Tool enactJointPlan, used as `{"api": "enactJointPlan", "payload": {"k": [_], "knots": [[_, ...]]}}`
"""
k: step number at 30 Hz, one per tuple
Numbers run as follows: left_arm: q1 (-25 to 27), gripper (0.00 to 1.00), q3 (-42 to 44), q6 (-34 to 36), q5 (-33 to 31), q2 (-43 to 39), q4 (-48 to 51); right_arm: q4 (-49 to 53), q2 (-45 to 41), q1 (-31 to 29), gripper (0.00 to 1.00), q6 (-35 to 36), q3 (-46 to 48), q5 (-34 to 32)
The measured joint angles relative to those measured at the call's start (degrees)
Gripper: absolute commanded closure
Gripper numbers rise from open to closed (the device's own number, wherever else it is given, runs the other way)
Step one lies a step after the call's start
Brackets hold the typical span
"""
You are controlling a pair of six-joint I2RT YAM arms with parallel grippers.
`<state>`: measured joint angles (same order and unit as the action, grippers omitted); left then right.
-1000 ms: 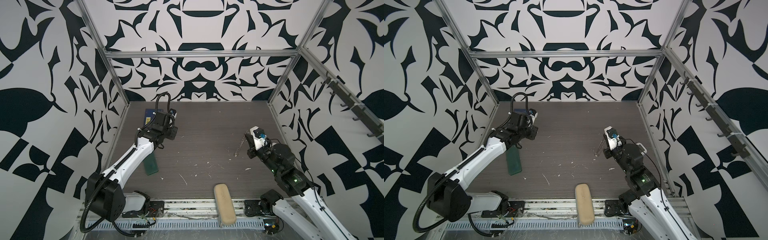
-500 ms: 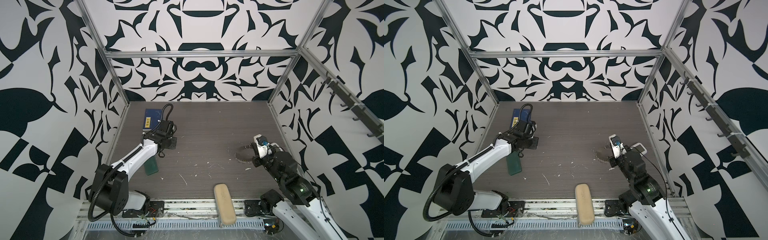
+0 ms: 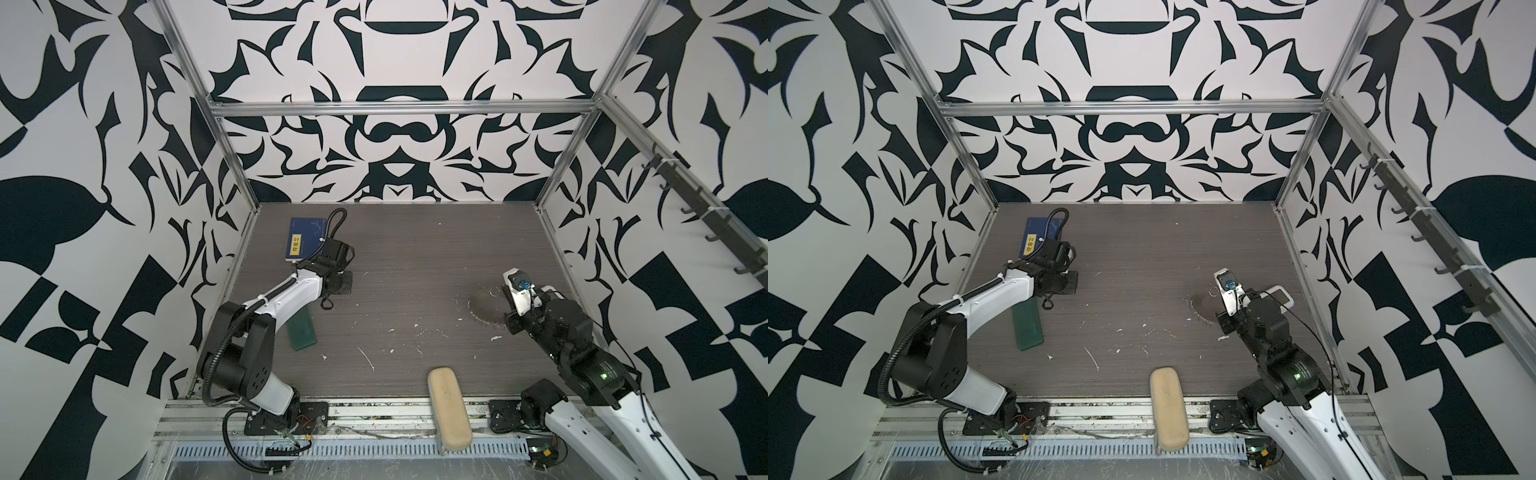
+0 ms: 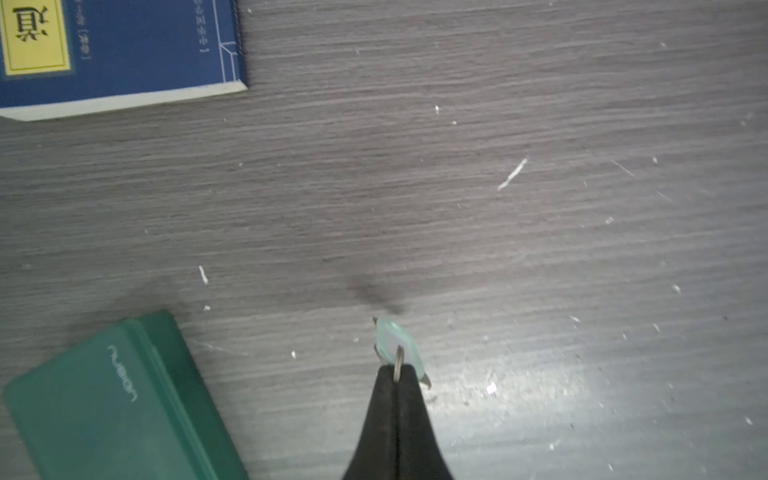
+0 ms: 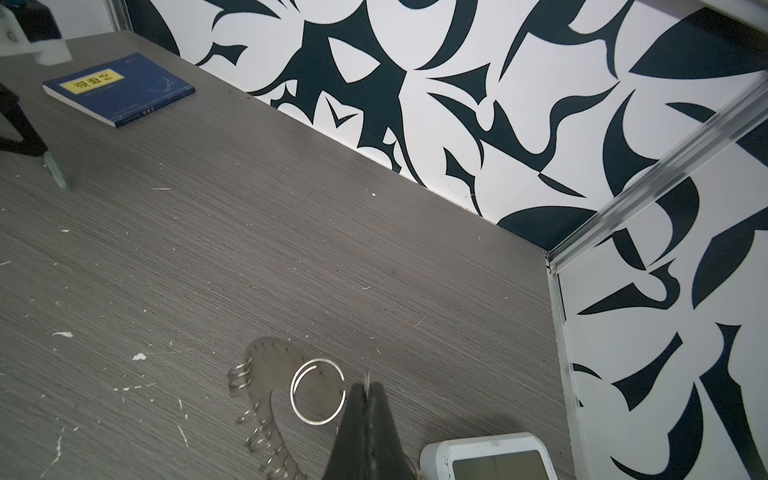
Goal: Remove the keys from the keyring
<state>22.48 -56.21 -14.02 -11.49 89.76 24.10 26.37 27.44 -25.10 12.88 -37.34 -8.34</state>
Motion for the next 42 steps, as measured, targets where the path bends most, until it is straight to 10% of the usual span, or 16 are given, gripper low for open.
{"api": "enactJointPlan", "payload": {"k": [7,14,20,42], "knots": [[-2.3,0.95,-2.6,-0.1,0.0,5.1,-0.2,-0.7,3.0,0.0,1.0,1.7,-0.8,0.2],[-3.7,0.35,-5.3,-0.2,0.7,7.8,-0.1,-2.0,7.6,0.0,1.0,2.1,-1.9,0.2],[-4.2,0.11,-8.0,1.5,0.3,8.1,-0.3,-1.8,10.7,0.0,1.0,0.2,-2.4,-1.7],[-4.5,0.01,-16.1,3.5,2.7,3.2,3.9,-5.9,36.9,0.0,1.0,-4.3,-7.7,-3.5]]}}
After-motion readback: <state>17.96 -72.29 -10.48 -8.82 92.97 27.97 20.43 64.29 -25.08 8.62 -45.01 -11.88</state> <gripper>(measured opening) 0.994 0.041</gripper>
